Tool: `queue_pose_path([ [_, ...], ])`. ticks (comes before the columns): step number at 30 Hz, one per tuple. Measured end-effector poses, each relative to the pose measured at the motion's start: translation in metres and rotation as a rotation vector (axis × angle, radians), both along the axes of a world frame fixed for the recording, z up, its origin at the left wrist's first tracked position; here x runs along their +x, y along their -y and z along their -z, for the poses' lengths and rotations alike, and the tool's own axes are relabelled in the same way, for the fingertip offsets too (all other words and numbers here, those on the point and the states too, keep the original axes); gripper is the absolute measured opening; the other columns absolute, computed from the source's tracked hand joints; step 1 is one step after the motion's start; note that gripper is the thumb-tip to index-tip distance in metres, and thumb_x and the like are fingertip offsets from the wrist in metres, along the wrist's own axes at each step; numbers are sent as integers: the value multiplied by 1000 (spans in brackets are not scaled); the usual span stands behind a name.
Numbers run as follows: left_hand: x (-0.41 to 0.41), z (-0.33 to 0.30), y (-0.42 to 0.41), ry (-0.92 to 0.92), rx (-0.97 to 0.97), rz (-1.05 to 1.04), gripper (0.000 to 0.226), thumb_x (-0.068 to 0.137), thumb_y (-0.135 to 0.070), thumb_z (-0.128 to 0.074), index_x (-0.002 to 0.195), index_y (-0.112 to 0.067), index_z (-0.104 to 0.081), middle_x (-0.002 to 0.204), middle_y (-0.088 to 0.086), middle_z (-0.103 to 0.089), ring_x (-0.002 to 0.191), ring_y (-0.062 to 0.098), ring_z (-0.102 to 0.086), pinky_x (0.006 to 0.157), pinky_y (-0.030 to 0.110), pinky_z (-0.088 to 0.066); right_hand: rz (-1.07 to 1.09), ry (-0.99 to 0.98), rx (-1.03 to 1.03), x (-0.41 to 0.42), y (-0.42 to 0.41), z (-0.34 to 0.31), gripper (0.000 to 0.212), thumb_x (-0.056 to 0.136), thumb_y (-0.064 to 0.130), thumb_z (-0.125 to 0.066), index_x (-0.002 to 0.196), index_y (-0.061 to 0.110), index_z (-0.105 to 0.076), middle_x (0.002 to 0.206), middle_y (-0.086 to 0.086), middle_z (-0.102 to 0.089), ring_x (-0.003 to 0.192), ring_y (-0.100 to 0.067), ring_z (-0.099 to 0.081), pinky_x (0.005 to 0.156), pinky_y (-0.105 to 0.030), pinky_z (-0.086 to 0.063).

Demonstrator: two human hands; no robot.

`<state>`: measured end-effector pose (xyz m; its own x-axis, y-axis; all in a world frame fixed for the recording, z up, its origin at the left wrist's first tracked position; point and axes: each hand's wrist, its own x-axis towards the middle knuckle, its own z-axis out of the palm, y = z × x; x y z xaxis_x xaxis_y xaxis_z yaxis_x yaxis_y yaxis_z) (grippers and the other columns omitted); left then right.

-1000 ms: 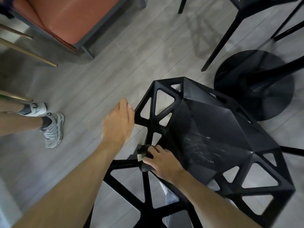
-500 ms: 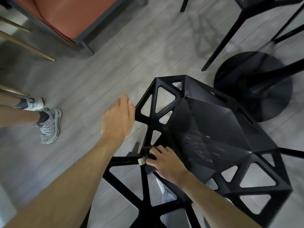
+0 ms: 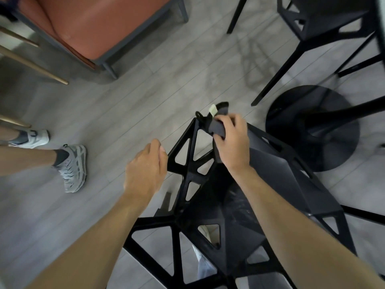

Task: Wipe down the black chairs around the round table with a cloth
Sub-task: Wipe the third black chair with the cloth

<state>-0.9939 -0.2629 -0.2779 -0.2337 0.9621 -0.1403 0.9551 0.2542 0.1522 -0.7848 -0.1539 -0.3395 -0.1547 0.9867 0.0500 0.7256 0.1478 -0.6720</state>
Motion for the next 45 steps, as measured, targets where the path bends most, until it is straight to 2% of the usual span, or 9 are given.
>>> queue_pose_path([
  [6,0,-1,-1,22,-15,6,28,111,-28,-24,92,-16,-41,64,-1,-48,46,11,-38,44,24,-22,-261,38,16,-11,-27,7,45,88,7,-64,132,17,-63,138,3,-60,128,-18,-54,110,-41,-41],
  [11,1,-1,-2,67,-7,-4,25,112,-29,-28,91,-19,-38,66,-5,-44,48,10,-38,45,26,-25,-14,184,-1,24,-20,24,48,89,11,-73,135,17,-62,141,-2,-60,134,-21,-51,116,-49,-38],
  [15,1,-1,-2,64,-46,17,27,112,-30,-26,92,-18,-40,68,-3,-45,51,15,-42,48,30,-30,144,66,-85,-32,-8,11,49,88,15,-69,137,18,-62,146,-2,-57,140,-21,-48,123,-47,-32],
  [22,0,-1,-2,92,-28,23,27,112,-30,-26,91,-19,-41,67,-5,-45,50,12,-41,47,27,-26,-347,61,86,-24,-14,12,58,88,7,-70,144,13,-57,149,-9,-54,139,-27,-49,117,-47,-39],
  [27,0,3,-1,105,-5,-3,29,112,-30,-23,89,-20,-38,66,-3,-45,51,19,-43,49,33,-36,-45,245,-14,76,-17,22,57,84,5,-74,139,15,-62,142,-5,-58,126,-26,-54,109,-49,-45],
  [30,0,2,-1,127,-4,-10,28,112,-29,-25,89,-20,-37,66,-3,-45,51,20,-43,49,36,-39,-17,314,-55,122,9,21,57,86,5,-72,141,18,-61,145,-3,-57,131,-26,-52,112,-49,-44],
  [35,1,3,-2,108,-32,4,35,109,-39,-17,92,-19,-40,68,-2,-48,51,20,-45,48,37,-44,86,356,-78,89,13,19,53,88,17,-71,140,18,-62,146,-7,-58,136,-28,-51,121,-52,-30],
  [40,0,2,-3,72,-95,5,46,108,-48,-12,95,-18,-45,74,-2,-52,57,26,-51,50,39,-47,-1,326,-53,7,-21,18,57,91,28,-64,148,23,-54,154,-5,-51,143,-26,-45,122,-51,-28],
  [45,2,-3,-5,91,-183,-30,47,106,-58,-20,100,-20,-48,83,-2,-59,69,27,-59,60,42,-52,-220,414,3,58,-17,25,61,94,31,-61,152,24,-47,158,-4,-45,143,-25,-43,119,-48,-34],
])
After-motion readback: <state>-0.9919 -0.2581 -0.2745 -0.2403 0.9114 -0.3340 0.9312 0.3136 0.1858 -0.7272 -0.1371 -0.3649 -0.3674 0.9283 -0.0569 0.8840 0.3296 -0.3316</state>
